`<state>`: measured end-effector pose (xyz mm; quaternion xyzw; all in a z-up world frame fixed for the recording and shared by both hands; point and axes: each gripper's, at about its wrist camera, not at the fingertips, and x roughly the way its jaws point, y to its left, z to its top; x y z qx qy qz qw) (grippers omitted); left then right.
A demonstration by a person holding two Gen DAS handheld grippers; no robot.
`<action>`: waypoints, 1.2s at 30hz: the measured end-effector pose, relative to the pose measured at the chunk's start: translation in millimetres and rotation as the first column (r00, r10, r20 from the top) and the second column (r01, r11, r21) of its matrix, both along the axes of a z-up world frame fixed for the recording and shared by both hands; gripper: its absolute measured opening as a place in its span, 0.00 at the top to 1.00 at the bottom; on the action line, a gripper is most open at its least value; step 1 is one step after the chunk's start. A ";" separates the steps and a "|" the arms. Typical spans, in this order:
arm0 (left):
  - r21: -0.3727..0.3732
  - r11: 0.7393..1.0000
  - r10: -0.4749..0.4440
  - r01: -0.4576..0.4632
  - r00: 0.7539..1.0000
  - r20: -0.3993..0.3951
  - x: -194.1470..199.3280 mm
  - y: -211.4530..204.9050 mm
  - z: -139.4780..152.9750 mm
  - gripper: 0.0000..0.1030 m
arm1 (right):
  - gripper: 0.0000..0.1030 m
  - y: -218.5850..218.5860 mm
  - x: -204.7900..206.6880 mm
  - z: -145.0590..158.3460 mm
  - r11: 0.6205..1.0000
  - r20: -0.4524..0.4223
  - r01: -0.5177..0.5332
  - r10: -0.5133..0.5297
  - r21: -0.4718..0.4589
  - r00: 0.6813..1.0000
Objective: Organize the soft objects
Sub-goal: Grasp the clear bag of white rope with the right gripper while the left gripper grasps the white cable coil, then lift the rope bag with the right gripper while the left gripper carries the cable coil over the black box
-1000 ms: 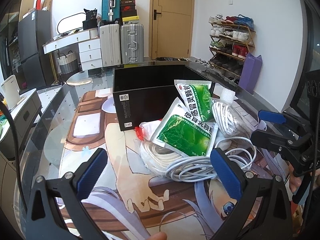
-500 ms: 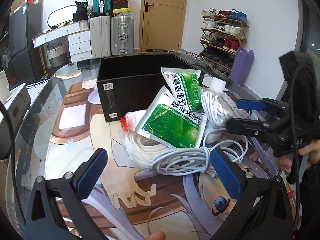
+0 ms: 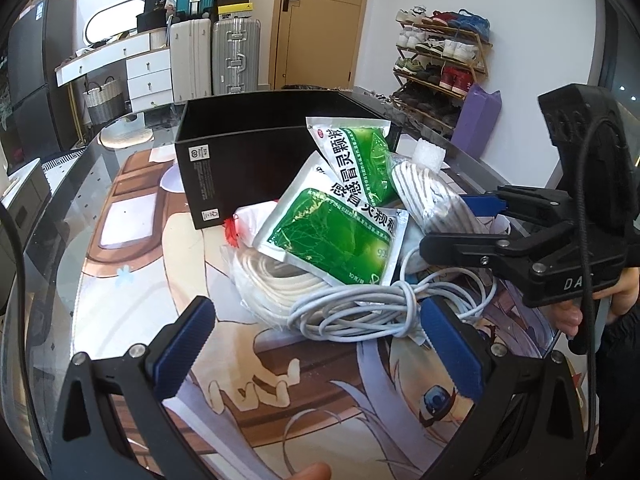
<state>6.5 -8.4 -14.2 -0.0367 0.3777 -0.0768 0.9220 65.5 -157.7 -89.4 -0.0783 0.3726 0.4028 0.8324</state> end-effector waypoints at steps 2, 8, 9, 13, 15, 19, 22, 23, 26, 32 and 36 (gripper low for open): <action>-0.003 1.000 -0.001 0.001 1.000 -0.003 -0.2 -0.2 -0.6 0.00 | 0.34 -2.8 -5.0 0.8 1.000 0.009 -0.001 0.001 0.013 1.000; -0.028 1.000 -0.003 0.002 1.000 -0.030 1.7 -0.1 -4.7 0.00 | 0.51 -5.2 -14.3 0.3 0.999 0.029 -0.005 0.004 0.040 1.000; -0.042 0.999 -0.011 0.009 0.999 -0.036 2.3 0.2 -5.1 0.00 | 0.52 -5.3 -15.6 0.2 0.999 0.032 -0.004 0.003 0.043 0.999; -0.078 0.997 -0.026 0.022 0.999 -0.041 3.3 1.6 -5.9 0.02 | 0.54 -6.8 -16.8 -0.8 0.998 0.031 0.001 -0.003 0.058 1.000; -0.091 0.995 -0.040 0.036 0.999 -0.037 3.7 2.2 -5.3 0.06 | 0.54 -7.2 -17.0 -1.1 0.998 0.032 0.001 -0.003 0.058 0.999; -0.099 0.992 -0.077 0.075 0.997 -0.012 -0.3 0.1 -3.0 0.19 | 0.55 -8.4 -17.3 -2.0 0.998 0.033 0.002 -0.004 0.059 0.999; -0.099 0.991 -0.093 0.093 0.996 0.000 -4.1 -2.6 -0.4 0.27 | 0.56 -8.8 -17.8 -2.1 0.998 0.035 0.003 -0.005 0.056 0.999; -0.105 0.989 -0.103 0.103 0.995 0.003 -5.2 -3.3 0.6 0.31 | 0.56 -8.7 -18.0 -2.0 0.998 0.037 0.003 -0.005 0.055 0.999; -0.094 0.990 -0.102 0.102 0.995 0.004 -6.6 -3.2 2.2 0.41 | 0.57 -9.4 -17.8 -1.9 0.998 0.039 0.006 -0.008 0.055 0.999; -0.082 0.992 -0.101 0.101 0.995 0.004 -9.1 -1.6 4.0 0.42 | 0.58 -9.1 -19.6 -0.4 0.999 0.055 0.006 -0.009 0.050 0.998; -0.088 0.991 -0.102 0.103 0.995 0.010 -12.2 1.3 4.5 0.43 | 0.58 -10.4 -24.8 2.1 0.998 0.066 0.002 -0.006 0.059 0.998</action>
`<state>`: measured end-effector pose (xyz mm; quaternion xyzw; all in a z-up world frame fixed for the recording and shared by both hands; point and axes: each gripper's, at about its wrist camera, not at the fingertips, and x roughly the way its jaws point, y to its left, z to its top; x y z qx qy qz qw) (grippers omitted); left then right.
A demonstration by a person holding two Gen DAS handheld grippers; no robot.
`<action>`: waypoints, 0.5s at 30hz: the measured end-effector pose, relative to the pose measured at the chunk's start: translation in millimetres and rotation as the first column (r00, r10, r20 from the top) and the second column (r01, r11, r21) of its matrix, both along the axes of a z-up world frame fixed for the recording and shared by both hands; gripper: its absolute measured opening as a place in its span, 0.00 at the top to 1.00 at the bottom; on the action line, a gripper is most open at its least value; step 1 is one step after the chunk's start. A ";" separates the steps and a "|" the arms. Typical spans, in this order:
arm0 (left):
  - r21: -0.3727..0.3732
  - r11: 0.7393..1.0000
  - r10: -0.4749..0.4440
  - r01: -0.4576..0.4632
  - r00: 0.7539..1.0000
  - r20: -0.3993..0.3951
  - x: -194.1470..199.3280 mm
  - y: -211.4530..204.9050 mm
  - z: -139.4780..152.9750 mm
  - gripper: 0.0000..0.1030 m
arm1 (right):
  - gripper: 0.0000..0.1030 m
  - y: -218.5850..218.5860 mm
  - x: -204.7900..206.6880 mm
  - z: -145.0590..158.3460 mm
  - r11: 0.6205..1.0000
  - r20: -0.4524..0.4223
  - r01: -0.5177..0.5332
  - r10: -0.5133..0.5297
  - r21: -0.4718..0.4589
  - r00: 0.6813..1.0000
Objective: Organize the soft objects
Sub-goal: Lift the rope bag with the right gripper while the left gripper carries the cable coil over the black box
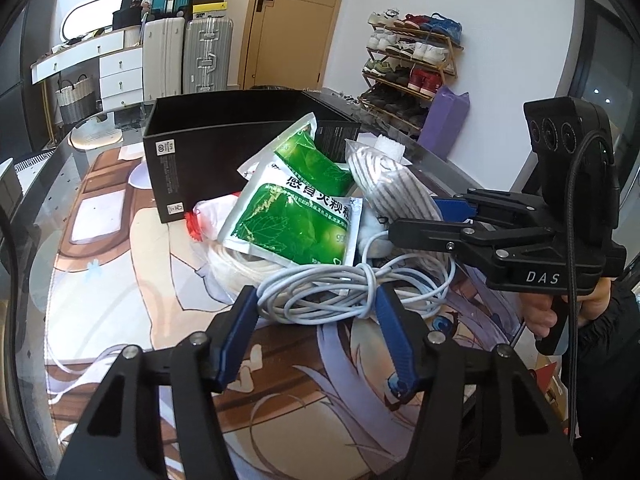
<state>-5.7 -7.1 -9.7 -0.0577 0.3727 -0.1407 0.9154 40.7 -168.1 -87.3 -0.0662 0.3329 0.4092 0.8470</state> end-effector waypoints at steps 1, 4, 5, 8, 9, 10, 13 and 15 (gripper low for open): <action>-0.003 1.000 -0.001 0.001 1.000 0.002 -1.1 0.6 0.6 0.43 | 0.59 -0.5 -1.5 0.7 1.000 0.003 -0.002 0.002 0.004 1.000; -0.006 1.000 -0.002 0.002 1.000 0.013 -4.7 2.3 2.5 0.43 | 0.59 -1.5 -4.9 3.2 1.000 0.011 -0.006 0.006 0.015 1.000; -0.006 1.000 -0.003 0.003 1.000 0.015 -4.8 2.2 3.7 0.43 | 0.59 -2.4 -6.1 4.2 1.000 0.015 -0.008 0.008 0.020 1.000; -0.009 1.000 -0.005 0.005 1.000 0.025 -7.5 4.5 7.0 0.43 | 0.59 -3.3 -8.4 7.8 0.999 0.025 -0.013 0.013 0.033 1.000; -0.010 1.000 -0.006 0.006 1.000 0.029 -8.9 5.1 8.0 0.43 | 0.59 -4.0 -9.6 9.0 0.999 0.028 -0.016 0.015 0.039 1.000; -0.011 1.000 -0.005 0.006 0.999 0.032 -10.3 6.3 8.3 0.43 | 0.59 -4.2 -10.2 10.0 0.999 0.030 -0.017 0.016 0.043 0.999; -0.017 1.000 -0.004 0.005 0.999 0.040 -13.7 10.7 10.3 0.44 | 0.60 -5.9 -12.5 14.1 0.998 0.038 -0.018 0.016 0.063 0.999; -0.025 1.000 -0.002 0.003 0.999 0.046 -15.2 11.2 13.2 0.44 | 0.60 -8.4 -12.8 17.6 0.997 0.041 -0.016 0.013 0.081 0.999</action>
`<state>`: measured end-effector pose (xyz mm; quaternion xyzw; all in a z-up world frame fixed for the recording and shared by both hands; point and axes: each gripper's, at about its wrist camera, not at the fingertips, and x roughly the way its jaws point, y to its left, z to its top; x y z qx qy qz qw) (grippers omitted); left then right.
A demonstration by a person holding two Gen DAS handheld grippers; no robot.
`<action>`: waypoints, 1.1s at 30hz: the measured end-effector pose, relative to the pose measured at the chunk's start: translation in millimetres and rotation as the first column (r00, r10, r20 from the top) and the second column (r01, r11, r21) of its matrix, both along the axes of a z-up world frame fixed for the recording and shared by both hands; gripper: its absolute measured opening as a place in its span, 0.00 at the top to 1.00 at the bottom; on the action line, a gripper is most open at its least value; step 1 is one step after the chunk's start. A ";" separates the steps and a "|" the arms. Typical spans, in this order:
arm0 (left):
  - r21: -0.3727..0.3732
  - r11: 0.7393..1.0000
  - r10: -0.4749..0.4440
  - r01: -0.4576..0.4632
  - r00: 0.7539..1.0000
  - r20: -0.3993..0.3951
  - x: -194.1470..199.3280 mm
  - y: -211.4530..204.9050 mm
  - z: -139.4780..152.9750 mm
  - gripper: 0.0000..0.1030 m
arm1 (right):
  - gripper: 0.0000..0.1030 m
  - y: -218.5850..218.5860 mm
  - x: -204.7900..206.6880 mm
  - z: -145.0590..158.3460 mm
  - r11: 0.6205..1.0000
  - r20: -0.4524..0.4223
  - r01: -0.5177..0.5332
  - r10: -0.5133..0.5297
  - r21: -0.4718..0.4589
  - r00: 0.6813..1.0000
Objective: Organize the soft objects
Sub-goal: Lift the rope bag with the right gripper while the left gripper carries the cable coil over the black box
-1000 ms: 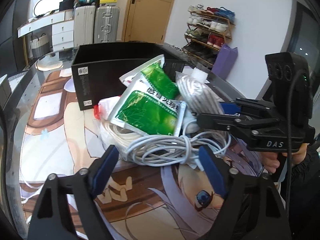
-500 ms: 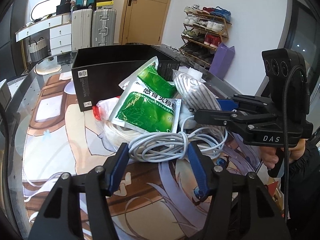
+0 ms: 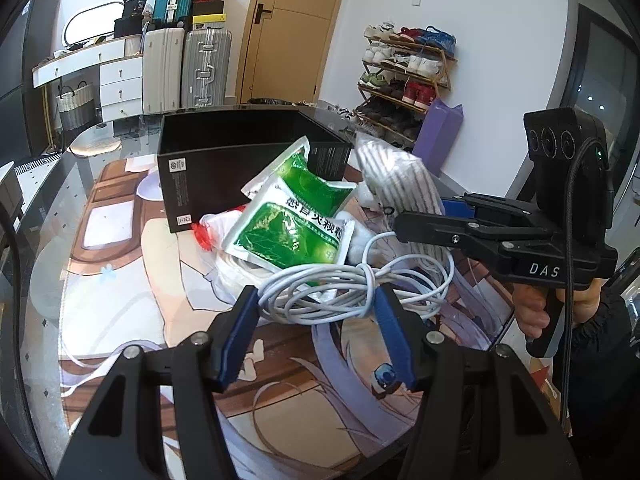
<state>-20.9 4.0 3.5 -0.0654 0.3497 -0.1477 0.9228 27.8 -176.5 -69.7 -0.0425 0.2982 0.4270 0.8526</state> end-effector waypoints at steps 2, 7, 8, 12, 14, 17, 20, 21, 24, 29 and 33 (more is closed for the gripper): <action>-0.001 1.000 0.004 -0.004 1.000 0.006 -0.7 2.5 2.3 0.44 | 0.62 -1.0 -0.4 3.0 1.000 0.010 0.006 -0.006 0.006 1.000; -0.006 1.000 0.012 -0.012 1.000 0.018 -0.9 6.7 6.0 0.44 | 0.63 -5.2 1.4 11.2 0.999 0.029 0.019 -0.020 0.028 0.999; -0.008 1.000 0.013 -0.012 1.000 0.019 -0.2 6.5 6.9 0.44 | 0.64 -5.4 1.1 12.6 0.999 0.032 0.019 -0.020 0.030 0.999; -0.017 1.000 0.021 -0.021 0.999 0.030 -1.1 9.7 10.8 0.44 | 0.64 -6.2 -0.1 16.8 0.999 0.041 0.016 -0.018 0.045 0.999; -0.023 0.999 0.027 -0.027 0.999 0.037 -2.0 12.2 12.8 0.44 | 0.64 -6.3 0.6 18.7 0.998 0.048 0.018 -0.021 0.054 0.999; -0.033 0.999 0.038 -0.037 0.998 0.047 -2.3 16.3 16.8 0.44 | 0.64 -7.8 -0.1 24.7 0.997 0.059 0.026 -0.030 0.069 0.998; -0.038 0.998 0.053 -0.051 0.997 0.060 -1.4 20.4 21.9 0.44 | 0.64 -9.6 0.6 30.8 0.996 0.068 0.034 -0.040 0.082 0.997; -0.038 0.998 0.058 -0.056 0.996 0.066 -1.0 21.6 23.8 0.44 | 0.64 -9.7 1.8 33.0 0.996 0.071 0.037 -0.043 0.085 0.997; -0.033 0.997 0.072 -0.069 0.994 0.083 1.6 26.0 29.3 0.44 | 0.64 -9.8 3.4 39.7 0.995 0.082 0.043 -0.051 0.091 0.995; -0.025 0.995 0.099 -0.096 0.989 0.112 9.0 34.0 40.1 0.44 | 0.64 -9.1 8.0 49.3 0.993 0.100 0.051 -0.062 0.106 0.993; -0.018 0.992 0.128 -0.127 0.982 0.139 16.4 40.0 48.1 0.44 | 0.64 -6.2 11.8 56.2 0.992 0.113 0.053 -0.066 0.112 0.991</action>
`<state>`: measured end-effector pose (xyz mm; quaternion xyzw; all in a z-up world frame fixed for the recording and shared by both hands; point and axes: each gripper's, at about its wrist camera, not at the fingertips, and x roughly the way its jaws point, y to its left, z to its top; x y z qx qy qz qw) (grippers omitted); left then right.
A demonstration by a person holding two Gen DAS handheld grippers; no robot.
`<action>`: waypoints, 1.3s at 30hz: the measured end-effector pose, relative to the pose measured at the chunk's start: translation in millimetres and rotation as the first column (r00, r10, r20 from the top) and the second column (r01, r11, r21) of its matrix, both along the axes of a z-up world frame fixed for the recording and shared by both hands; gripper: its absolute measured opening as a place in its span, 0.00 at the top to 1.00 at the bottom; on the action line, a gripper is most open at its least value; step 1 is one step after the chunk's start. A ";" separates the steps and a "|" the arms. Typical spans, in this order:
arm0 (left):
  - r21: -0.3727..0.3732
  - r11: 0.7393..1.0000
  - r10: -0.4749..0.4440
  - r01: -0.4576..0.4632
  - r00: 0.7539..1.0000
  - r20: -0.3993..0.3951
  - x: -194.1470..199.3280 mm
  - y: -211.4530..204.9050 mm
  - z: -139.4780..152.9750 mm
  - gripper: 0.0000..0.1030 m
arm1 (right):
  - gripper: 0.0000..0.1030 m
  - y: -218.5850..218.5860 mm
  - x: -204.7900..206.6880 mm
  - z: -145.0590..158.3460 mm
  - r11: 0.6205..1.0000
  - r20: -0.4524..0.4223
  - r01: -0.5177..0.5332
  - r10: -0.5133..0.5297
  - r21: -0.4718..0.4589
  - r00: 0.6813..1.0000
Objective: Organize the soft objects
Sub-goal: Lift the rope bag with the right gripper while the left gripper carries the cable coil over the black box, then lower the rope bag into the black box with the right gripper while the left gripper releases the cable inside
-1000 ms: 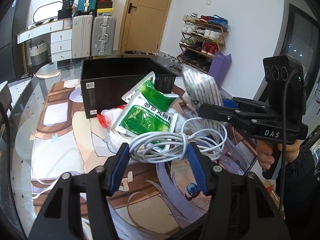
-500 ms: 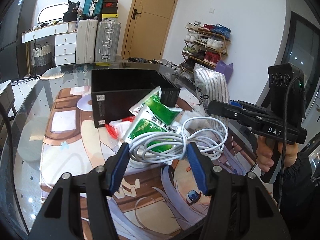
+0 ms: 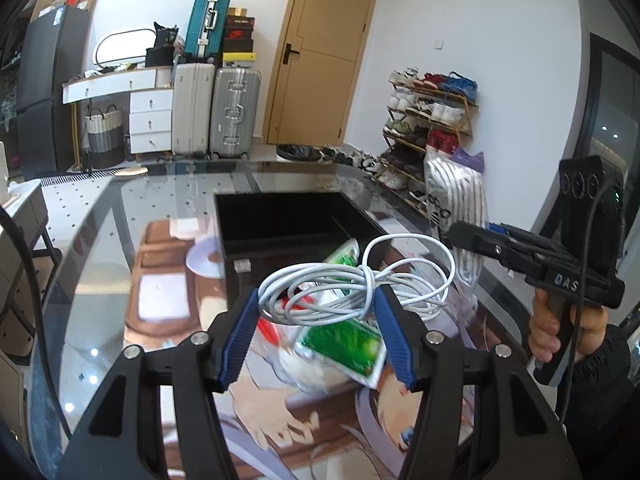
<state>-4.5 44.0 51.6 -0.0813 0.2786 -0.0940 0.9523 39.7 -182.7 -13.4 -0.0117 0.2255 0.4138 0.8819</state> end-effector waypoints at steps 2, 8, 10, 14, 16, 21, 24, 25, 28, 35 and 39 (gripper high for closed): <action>0.001 1.000 0.017 -0.017 1.000 0.011 5.2 3.3 3.8 0.44 | 0.64 1.8 2.9 2.8 1.000 0.006 0.000 0.000 0.002 1.000; 0.019 0.998 0.067 -0.068 0.997 0.042 24.2 10.7 14.6 0.44 | 0.64 8.9 14.6 9.5 1.000 0.014 0.005 -0.005 0.013 1.000; 0.022 0.997 0.078 -0.079 0.996 0.044 30.4 13.2 15.2 0.44 | 0.64 11.1 21.0 11.7 1.000 0.012 0.006 -0.006 0.021 1.000; 0.022 0.995 0.094 -0.095 0.995 0.042 43.5 16.9 13.6 0.44 | 0.64 15.8 31.3 14.6 1.000 0.006 0.009 -0.009 0.029 1.000; 0.023 0.995 0.101 -0.102 0.994 0.038 49.8 18.0 12.5 0.44 | 0.64 19.2 38.2 16.3 0.999 0.002 0.008 -0.008 0.033 1.000; 0.029 0.993 0.113 -0.113 0.993 0.027 62.9 18.9 9.1 0.44 | 0.64 27.2 51.5 21.0 0.999 0.000 0.006 -0.006 0.038 1.000; 0.037 0.992 0.118 -0.119 0.993 0.026 70.0 18.4 9.2 0.44 | 0.64 32.9 59.9 22.5 0.999 -0.003 0.002 -0.002 0.042 1.000; 0.036 0.992 0.121 -0.122 0.992 0.024 72.4 18.5 8.8 0.44 | 0.64 33.2 62.1 22.0 0.999 -0.004 0.001 -0.001 0.047 1.000; 0.044 0.991 0.125 -0.126 0.992 0.022 79.1 19.6 6.9 0.44 | 0.64 37.9 70.2 21.3 0.998 -0.016 -0.007 0.008 0.057 1.000; 0.065 0.989 0.131 -0.131 0.991 -0.001 96.2 16.5 -2.5 0.44 | 0.64 46.7 88.6 18.0 0.997 -0.030 -0.014 0.017 0.081 0.999; 0.071 0.989 0.133 -0.131 0.991 -0.014 104.5 15.6 -7.3 0.44 | 0.64 53.0 97.6 13.8 0.998 -0.032 -0.004 0.006 0.060 0.999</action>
